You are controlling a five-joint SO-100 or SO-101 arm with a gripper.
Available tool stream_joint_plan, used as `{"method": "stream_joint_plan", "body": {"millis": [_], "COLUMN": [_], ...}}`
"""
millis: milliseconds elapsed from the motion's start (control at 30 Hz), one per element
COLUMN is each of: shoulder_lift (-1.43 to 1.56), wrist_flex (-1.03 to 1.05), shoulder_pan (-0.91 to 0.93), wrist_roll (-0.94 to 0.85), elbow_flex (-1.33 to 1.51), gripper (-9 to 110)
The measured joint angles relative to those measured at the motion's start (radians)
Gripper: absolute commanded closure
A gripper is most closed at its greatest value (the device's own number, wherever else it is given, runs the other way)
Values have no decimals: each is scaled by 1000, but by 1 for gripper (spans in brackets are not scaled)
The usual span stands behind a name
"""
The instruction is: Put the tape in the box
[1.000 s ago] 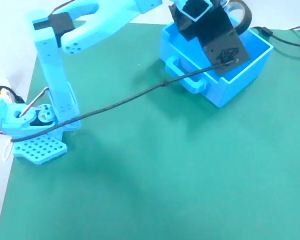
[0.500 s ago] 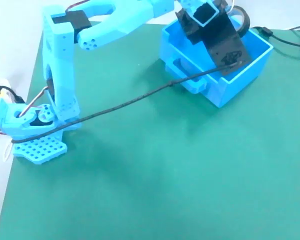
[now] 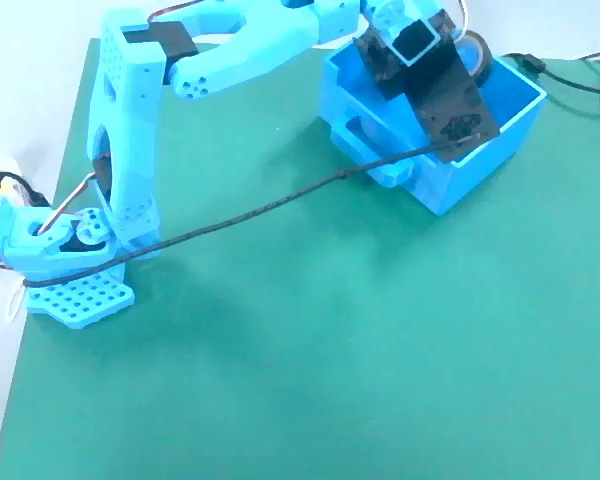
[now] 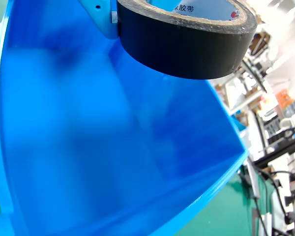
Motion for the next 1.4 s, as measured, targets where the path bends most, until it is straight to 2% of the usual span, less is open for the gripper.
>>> {"method": "stream_joint_plan", "body": {"millis": [633,800,933,1400], "shoulder_lift": [-14,-14,-14,-14], "wrist_flex": [-3,-3,-3,-3], "shoulder_pan": [-34,-31,-32,-26], "wrist_roll": [0,0,0,0], "elbow_flex": [0,0,0,0], "gripper": [101,85,78,77]}}
